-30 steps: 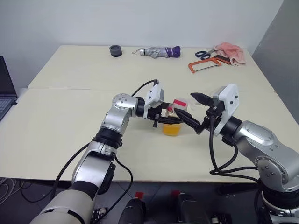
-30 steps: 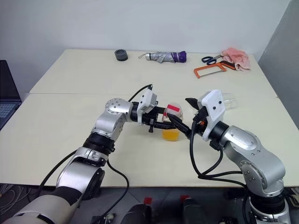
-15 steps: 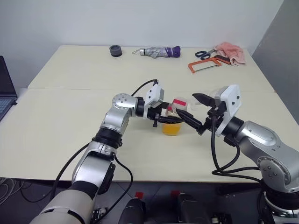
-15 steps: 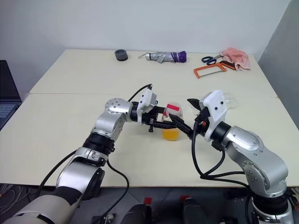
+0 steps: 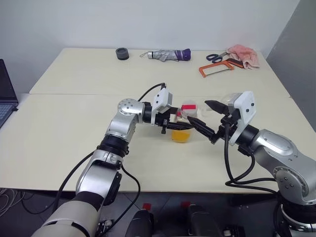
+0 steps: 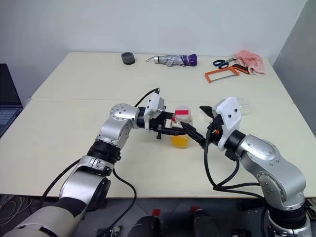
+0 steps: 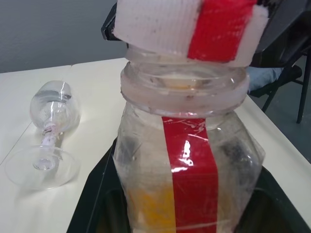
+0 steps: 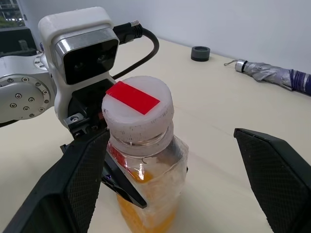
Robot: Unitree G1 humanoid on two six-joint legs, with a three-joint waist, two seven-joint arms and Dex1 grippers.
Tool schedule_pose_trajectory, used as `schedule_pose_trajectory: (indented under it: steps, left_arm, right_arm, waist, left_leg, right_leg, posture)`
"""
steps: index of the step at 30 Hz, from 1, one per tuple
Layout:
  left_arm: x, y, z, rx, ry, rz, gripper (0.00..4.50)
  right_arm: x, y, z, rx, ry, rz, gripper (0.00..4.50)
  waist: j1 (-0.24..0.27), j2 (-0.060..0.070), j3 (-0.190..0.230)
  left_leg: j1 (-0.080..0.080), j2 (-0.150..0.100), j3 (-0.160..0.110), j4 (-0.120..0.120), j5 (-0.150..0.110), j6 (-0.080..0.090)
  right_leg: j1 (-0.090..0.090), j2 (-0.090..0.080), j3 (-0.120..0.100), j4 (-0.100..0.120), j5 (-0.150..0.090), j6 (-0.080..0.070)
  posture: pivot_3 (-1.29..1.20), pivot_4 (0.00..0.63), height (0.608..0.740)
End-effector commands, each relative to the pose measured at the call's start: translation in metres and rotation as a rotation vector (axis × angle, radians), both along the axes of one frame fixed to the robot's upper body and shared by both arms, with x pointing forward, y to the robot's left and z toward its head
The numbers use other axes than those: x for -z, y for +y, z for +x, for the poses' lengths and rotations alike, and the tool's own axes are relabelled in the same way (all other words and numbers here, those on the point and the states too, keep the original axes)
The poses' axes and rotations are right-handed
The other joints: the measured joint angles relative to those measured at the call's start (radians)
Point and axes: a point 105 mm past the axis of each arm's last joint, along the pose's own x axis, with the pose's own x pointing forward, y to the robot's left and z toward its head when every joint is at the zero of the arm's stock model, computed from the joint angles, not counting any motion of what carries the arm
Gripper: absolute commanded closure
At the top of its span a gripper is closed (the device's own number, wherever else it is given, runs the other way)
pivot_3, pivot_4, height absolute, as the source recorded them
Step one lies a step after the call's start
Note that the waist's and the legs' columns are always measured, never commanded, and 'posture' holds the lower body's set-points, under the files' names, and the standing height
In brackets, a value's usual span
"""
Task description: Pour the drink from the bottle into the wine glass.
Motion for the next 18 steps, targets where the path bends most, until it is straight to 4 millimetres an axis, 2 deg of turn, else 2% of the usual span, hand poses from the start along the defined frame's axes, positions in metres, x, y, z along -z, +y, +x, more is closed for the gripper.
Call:
schedule_pose_trajectory:
  steps: [1,8,18]
  left_arm:
    - [-0.016,-0.002,-0.001,0.016,-0.051,-0.036,2.73]
    - [-0.016,-0.001,-0.001,0.015,-0.051,-0.035,2.73]
    - [-0.016,-0.003,-0.001,0.019,-0.049,-0.039,2.73]
  right_arm:
    - [-0.013,-0.002,-0.007,-0.014,-0.055,0.013,0.15]
    - [-0.014,0.010,-0.021,-0.126,-0.010,0.050,0.15]
    - [-0.019,0.012,-0.007,-0.108,-0.036,0.008,0.15]
  waist:
    - [0.000,0.000,0.000]
    - [0.000,0.000,0.000]
    - [0.000,0.000,0.000]
  left_leg:
    - [0.000,0.000,0.000,0.000,0.000,0.000]
    - [0.000,0.000,0.000,0.000,0.000,0.000]
    - [0.000,0.000,0.000,0.000,0.000,0.000]
  right_leg:
    - [0.000,0.000,0.000,0.000,0.000,0.000]
    - [0.000,0.000,0.000,0.000,0.000,0.000]
    - [0.000,0.000,0.000,0.000,0.000,0.000]
  posture:
    - [0.00,0.150,0.740]
    - [0.00,0.150,0.740]
    - [0.00,0.150,0.740]
